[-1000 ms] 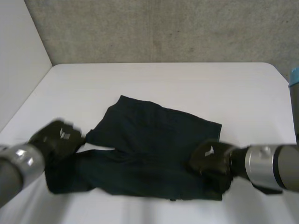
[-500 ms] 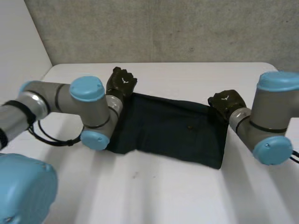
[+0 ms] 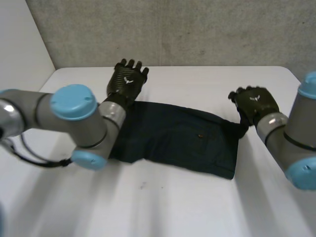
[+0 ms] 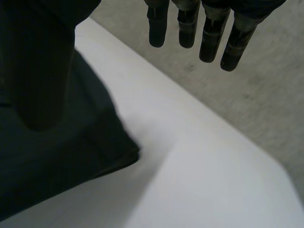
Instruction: Fold the shorts.
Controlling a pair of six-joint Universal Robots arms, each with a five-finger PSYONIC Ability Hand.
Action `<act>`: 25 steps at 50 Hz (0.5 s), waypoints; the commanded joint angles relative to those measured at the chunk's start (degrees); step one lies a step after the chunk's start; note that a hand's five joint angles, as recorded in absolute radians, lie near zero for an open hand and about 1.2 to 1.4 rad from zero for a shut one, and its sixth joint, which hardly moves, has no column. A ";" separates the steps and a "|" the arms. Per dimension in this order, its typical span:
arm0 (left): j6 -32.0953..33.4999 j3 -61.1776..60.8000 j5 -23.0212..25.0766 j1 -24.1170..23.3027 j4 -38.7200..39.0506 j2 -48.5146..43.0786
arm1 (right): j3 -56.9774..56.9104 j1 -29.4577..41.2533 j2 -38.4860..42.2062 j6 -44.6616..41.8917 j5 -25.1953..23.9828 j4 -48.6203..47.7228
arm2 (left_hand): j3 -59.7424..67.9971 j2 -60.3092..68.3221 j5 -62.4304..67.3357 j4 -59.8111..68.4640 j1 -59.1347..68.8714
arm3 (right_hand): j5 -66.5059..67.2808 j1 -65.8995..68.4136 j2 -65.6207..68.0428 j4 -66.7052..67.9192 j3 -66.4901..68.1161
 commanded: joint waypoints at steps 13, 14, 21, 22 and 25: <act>-22.79 -31.24 0.26 4.76 -1.41 19.24 | 17.03 0.31 0.71 9.31 -6.74 -4.96 | -0.75 -0.16 -1.34 -0.38 0.37 | 13.19 15.25 14.22 13.60 14.65; -22.79 -31.42 0.26 5.11 -1.32 19.24 | 17.03 0.31 1.15 9.31 -6.65 -5.76 | -0.75 -0.16 -1.34 -0.38 0.37 | 15.55 17.60 16.57 15.95 17.00; -22.79 -31.51 0.26 5.64 -1.32 19.24 | 16.59 -0.13 3.35 9.05 -6.56 -9.10 | -0.92 -0.33 -1.51 -0.54 0.20 | 58.69 60.74 59.71 59.09 60.14; -22.79 -31.51 0.26 5.64 -1.32 19.24 | 16.59 -0.21 3.26 8.96 -6.56 -9.28 | -0.92 -0.33 -1.51 -0.54 0.20 | 66.23 68.29 67.26 66.64 67.69; -22.79 -31.69 0.18 5.64 -1.32 19.50 | 16.76 -0.30 2.82 8.61 -6.56 -9.46 | -1.08 -0.50 -1.68 -0.71 0.03 | 66.31 68.37 67.34 66.72 67.76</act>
